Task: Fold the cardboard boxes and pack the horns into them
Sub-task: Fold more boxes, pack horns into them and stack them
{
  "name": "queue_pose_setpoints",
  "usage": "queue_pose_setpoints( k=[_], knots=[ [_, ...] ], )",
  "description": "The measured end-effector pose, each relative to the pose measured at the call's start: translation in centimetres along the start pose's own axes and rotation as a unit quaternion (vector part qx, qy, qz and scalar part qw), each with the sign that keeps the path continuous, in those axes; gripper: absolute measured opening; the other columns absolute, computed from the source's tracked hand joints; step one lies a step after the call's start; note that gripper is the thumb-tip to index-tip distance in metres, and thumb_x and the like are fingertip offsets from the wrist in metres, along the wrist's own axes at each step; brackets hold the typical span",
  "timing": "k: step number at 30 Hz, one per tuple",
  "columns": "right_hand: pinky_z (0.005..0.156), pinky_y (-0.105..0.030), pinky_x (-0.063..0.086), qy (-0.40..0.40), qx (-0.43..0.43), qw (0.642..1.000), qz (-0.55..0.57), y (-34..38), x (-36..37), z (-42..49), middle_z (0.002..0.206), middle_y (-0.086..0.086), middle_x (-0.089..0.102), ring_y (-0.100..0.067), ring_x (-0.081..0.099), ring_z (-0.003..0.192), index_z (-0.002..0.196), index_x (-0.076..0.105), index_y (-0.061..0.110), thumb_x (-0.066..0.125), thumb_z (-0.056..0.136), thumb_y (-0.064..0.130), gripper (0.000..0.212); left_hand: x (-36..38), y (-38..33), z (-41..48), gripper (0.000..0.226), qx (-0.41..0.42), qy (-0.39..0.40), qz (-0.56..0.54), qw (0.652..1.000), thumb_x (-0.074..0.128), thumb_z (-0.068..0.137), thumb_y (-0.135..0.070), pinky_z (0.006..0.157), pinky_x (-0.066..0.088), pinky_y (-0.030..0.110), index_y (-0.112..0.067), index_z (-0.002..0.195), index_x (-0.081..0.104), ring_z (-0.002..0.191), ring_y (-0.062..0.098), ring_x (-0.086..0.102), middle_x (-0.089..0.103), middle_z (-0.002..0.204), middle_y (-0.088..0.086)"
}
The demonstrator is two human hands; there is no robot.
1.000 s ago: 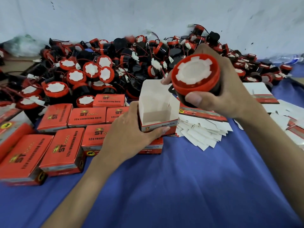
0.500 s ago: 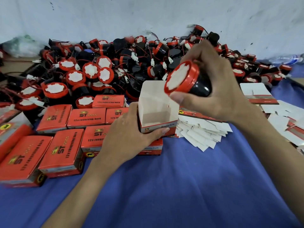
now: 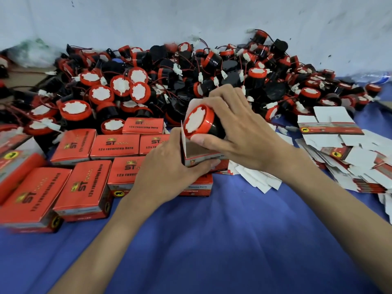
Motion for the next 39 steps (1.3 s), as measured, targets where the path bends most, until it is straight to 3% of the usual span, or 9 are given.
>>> queue_pose_setpoints(
  k=[4,11,14,19,24,28,33,36,39],
  knots=[
    [0.058,-0.033,0.049,0.099,-0.022,0.993,-0.067,0.2,0.6,-0.1,0.121,-0.005,0.046,-0.019,0.05,0.101,0.132,0.049,0.018,0.038,0.085,0.066,0.069,0.1,0.2,0.1,0.063,-0.004,0.01,0.007,1.0,0.06,0.061,-0.077,0.062,0.039,0.012,-0.037,0.106,0.039,0.071,-0.004,0.05,0.053,0.082,-0.025],
    [0.067,-0.031,0.04,0.099,0.027,0.993,0.055,-0.2,0.5,-0.2,0.116,0.021,0.035,-0.006,0.048,0.088,0.128,0.039,0.022,0.04,0.091,0.064,0.056,0.1,0.2,0.2,0.056,-0.004,0.01,0.01,1.0,0.06,0.063,-0.074,0.063,0.038,0.011,-0.04,0.101,0.037,0.073,-0.001,0.05,0.054,0.083,-0.024],
    [0.069,-0.027,0.037,0.15,0.038,0.986,0.061,-0.1,1.0,-0.3,0.119,0.015,0.041,-0.008,0.05,0.092,0.13,0.035,0.024,0.041,0.09,0.059,0.053,0.0,0.0,0.1,0.062,0.0,0.005,0.003,1.0,0.058,0.061,-0.075,0.06,0.038,0.015,-0.036,0.105,0.039,0.072,0.003,0.052,0.053,0.082,-0.023],
    [0.101,-0.034,0.036,0.22,0.053,0.968,0.11,-0.5,0.1,-0.4,0.131,0.003,0.043,-0.017,0.039,0.12,0.137,0.035,0.021,0.044,0.093,0.047,0.051,0.1,0.1,0.1,0.072,-0.004,0.005,0.013,1.0,0.061,0.06,-0.077,0.067,0.042,0.024,-0.032,0.114,0.044,0.081,0.003,0.054,0.057,0.092,-0.02],
    [0.095,-0.036,0.042,0.242,0.078,0.958,0.13,-0.5,-0.9,-0.4,0.128,-0.003,0.046,-0.02,0.052,0.112,0.129,0.038,0.016,0.054,0.092,0.038,0.045,0.2,0.1,0.1,0.067,-0.006,0.015,0.019,1.0,0.06,0.059,-0.081,0.066,0.043,0.019,-0.039,0.107,0.039,0.081,0.001,0.056,0.055,0.087,-0.026],
    [0.078,-0.031,0.041,0.223,0.061,0.966,0.115,-0.5,-0.8,-0.5,0.105,0.001,0.056,-0.015,0.055,0.092,0.111,0.037,0.017,0.062,0.091,0.023,0.034,0.1,0.1,0.0,0.071,-0.004,0.011,0.018,1.0,0.055,0.056,-0.085,0.067,0.036,0.008,-0.04,0.109,0.039,0.081,-0.001,0.05,0.051,0.086,-0.03],
    [0.109,-0.031,0.027,0.256,0.038,0.963,0.073,-1.0,-0.4,-0.7,0.139,0.002,0.04,-0.017,0.032,0.128,0.141,0.033,0.02,0.061,0.092,0.03,0.058,0.2,-0.1,0.1,0.072,0.005,0.01,0.024,1.0,0.056,0.057,-0.085,0.067,0.041,0.02,-0.039,0.11,0.042,0.082,0.0,0.054,0.058,0.092,-0.023],
    [0.112,-0.033,0.025,0.273,0.054,0.958,0.063,-1.4,-0.3,-0.7,0.14,0.0,0.036,-0.017,0.029,0.133,0.147,0.031,0.025,0.049,0.094,0.04,0.058,0.1,-0.1,0.0,0.068,0.007,0.015,0.033,0.999,0.056,0.058,-0.085,0.065,0.034,0.008,-0.044,0.108,0.037,0.073,-0.007,0.048,0.051,0.085,-0.03],
    [0.106,-0.021,0.03,0.258,0.07,0.959,0.09,-1.7,-1.0,-0.4,0.132,0.0,0.039,-0.013,0.037,0.125,0.145,0.035,0.031,0.049,0.094,0.04,0.054,0.1,0.1,0.0,0.061,0.002,0.019,0.031,0.999,0.056,0.058,-0.085,0.065,0.033,0.009,-0.049,0.103,0.034,0.074,-0.009,0.048,0.05,0.084,-0.032]
  ],
)
Point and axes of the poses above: each hand's wrist, its own z-axis towards the middle knuckle, its own x-axis out of the palm, y = z × x, the point moved 4 cm from there along z, towards the middle knuckle
